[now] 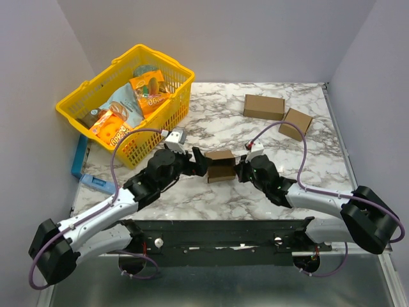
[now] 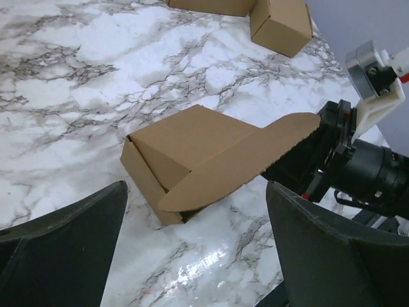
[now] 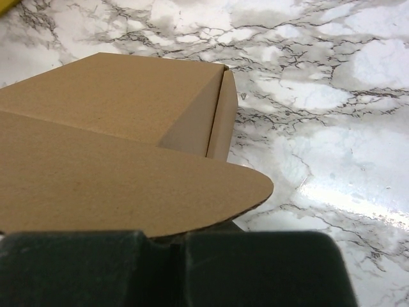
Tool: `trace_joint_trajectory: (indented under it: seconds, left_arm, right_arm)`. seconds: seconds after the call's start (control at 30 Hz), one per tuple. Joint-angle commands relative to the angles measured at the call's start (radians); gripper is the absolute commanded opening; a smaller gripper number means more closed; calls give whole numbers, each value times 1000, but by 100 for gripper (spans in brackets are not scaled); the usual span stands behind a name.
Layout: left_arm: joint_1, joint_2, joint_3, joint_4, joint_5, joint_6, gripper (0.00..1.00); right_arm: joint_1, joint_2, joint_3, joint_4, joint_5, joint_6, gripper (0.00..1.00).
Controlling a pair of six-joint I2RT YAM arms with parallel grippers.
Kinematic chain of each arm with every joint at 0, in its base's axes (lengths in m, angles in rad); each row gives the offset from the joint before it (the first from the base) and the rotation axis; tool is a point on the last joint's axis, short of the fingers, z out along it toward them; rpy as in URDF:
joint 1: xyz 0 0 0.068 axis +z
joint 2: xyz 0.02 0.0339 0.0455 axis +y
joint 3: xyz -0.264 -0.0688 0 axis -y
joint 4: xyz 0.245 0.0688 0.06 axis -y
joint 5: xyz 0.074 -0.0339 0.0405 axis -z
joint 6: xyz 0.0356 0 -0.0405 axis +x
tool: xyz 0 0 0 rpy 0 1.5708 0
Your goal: Fold the paper box
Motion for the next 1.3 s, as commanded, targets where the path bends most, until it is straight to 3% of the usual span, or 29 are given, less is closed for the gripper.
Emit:
trace_joint_trajectory:
  seconds: [0.0, 0.1, 0.13, 0.17, 0.23, 0.27, 0.37, 0.67, 0.8, 0.87, 1.03, 1.17, 1.27]
  left_arm:
    - [6, 126, 41, 114, -2, -114, 99]
    - [6, 205, 45, 198, 33, -71, 98]
    - [6, 223, 58, 202, 33, -60, 98]
    - [6, 255, 64, 185, 30, -48, 97]
    - [6, 283, 73, 160, -3, -35, 97]
    - [6, 300, 70, 149, -14, -35, 96]
    - [9, 329, 56, 160, -50, -34, 96]
    - [13, 409, 65, 134, -77, -26, 95]
    - [18, 415, 61, 149, -48, -22, 95]
    - [18, 415, 67, 151, -42, -14, 95]
    - [19, 420, 65, 139, -37, 0, 94]
    - [19, 427, 56, 143, -31, -2, 93]
    - [19, 429, 58, 143, -33, 3, 93]
  right_arm:
    - [12, -12, -23, -29, 28, -4, 2]
    - [19, -32, -15, -52, 21, -17, 15]
    - [19, -42, -12, -60, 22, -18, 22]
    - [20, -56, -12, -69, 16, -20, 38]
    - [23, -102, -11, -95, 12, -21, 51]
    - [23, -115, -9, -104, -2, -27, 64]
    - [25, -162, 6, -164, -53, -41, 78]
    - [25, -330, 24, -420, -312, -49, 84]
    - [26, -429, 92, -602, -378, -58, 86]
    - [23, -446, 171, -663, -339, -8, 88]
    - [-29, -322, 389, -809, -222, 98, 97]
    - [-179, -158, 501, -764, -350, 109, 97]
    - [-204, -36, 563, -689, -328, 51, 92]
